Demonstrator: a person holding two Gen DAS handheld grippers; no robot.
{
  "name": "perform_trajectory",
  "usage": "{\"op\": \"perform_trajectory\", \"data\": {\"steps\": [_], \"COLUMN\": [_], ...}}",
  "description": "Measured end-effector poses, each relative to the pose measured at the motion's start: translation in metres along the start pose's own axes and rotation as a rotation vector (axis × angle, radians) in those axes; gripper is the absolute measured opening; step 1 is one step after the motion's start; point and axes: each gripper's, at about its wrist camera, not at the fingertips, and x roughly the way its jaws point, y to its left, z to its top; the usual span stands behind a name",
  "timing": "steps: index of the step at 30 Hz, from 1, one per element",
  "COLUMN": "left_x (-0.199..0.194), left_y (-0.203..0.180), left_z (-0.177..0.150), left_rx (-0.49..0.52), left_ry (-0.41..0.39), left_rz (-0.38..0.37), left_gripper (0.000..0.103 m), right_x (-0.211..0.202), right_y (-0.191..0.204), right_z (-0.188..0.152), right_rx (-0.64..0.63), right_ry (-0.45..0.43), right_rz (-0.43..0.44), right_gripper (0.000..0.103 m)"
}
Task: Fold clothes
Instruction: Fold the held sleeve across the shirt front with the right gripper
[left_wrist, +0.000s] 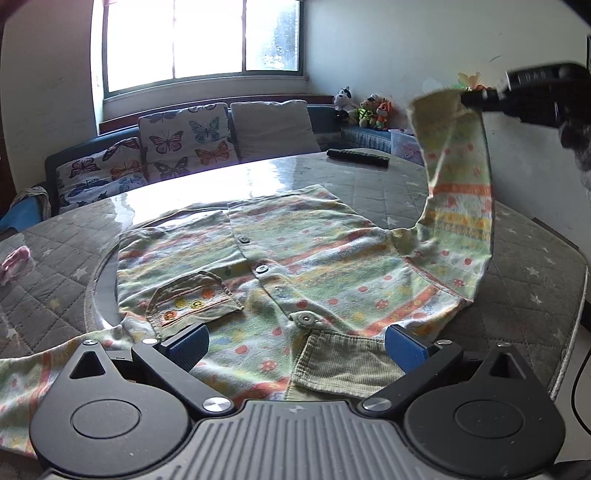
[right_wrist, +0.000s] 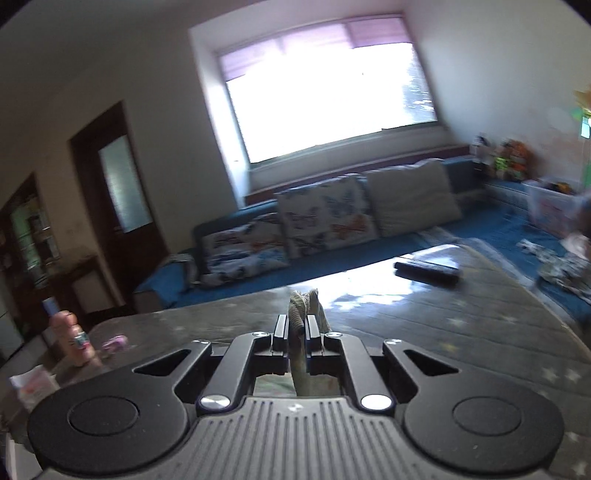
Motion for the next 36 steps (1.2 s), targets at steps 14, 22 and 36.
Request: {"op": "perform_trajectory", "data": {"steps": [14, 22, 36], "left_x": [-0.017, -0.018, 0.006], "left_y": [0.027, 0.037, 0.034], "left_z": [-0.016, -0.018, -0.006], "left_rx": [-0.074, -0.089, -0.084], "left_ry": [-0.02, -0.017, 0.009], "left_rz": [0.042, 0.062, 0.074], "left_gripper": [0.103, 0.103, 0.103], "right_x": [0.073, 0.072, 0.069], "right_y": [0.139, 0.137, 0.036], "right_z": [-0.033, -0.057, -0.122], "right_rx": [-0.18, -0.223, -0.195], "right_ry": [0.169, 0.264, 0.469], "right_rz": [0.307, 0.334, 0.071], "right_gripper": [0.008, 0.019, 0.017]}}
